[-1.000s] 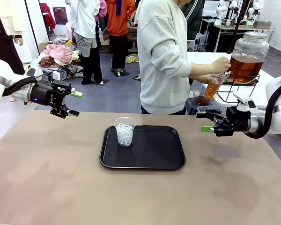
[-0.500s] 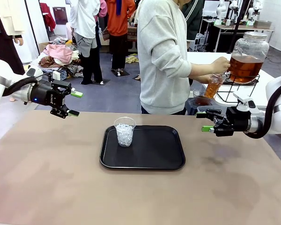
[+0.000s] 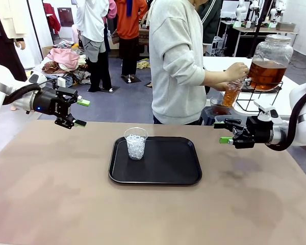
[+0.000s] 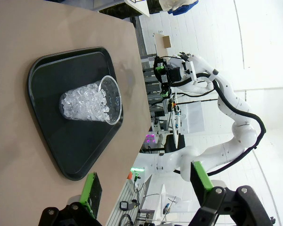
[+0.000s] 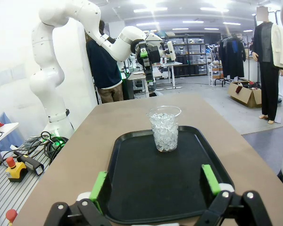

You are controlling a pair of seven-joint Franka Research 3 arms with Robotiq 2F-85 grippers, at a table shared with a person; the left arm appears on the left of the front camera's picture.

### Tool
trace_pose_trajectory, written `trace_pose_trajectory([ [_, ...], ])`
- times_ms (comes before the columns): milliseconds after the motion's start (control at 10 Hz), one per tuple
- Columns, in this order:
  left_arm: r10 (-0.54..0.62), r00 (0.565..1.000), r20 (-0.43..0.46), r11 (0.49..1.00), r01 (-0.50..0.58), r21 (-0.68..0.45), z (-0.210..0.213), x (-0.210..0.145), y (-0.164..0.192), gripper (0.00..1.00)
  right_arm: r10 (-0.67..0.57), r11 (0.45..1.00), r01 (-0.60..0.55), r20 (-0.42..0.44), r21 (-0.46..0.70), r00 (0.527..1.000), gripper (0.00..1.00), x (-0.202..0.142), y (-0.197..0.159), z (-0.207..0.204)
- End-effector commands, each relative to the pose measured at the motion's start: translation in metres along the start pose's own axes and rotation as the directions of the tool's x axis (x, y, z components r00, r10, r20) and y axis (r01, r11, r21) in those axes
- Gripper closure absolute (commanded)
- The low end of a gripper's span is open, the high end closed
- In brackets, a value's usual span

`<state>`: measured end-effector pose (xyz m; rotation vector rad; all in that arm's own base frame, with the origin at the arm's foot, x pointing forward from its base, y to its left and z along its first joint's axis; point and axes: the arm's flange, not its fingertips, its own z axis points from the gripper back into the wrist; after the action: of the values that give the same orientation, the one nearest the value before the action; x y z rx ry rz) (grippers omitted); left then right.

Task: Pour the drink into the iced cup.
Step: Pick up the iced cup indicated by the human and present it to them.

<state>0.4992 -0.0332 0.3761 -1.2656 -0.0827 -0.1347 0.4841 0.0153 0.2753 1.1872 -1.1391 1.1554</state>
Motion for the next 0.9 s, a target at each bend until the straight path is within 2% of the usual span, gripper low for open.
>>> trace_pose_trajectory([
  [0,-0.003,1.0,0.004,1.0,0.003,0.003,0.0005,-0.0007,-0.0025,0.0,0.006,1.0,-0.006,-0.004,0.0,1.0,0.0,0.0023,-0.001,-0.0008],
  [800,-0.003,1.0,0.004,1.0,0.003,0.003,0.0005,-0.0007,-0.0025,0.0,0.006,1.0,-0.006,-0.004,0.0,1.0,0.0,0.0023,-0.001,-0.0008],
])
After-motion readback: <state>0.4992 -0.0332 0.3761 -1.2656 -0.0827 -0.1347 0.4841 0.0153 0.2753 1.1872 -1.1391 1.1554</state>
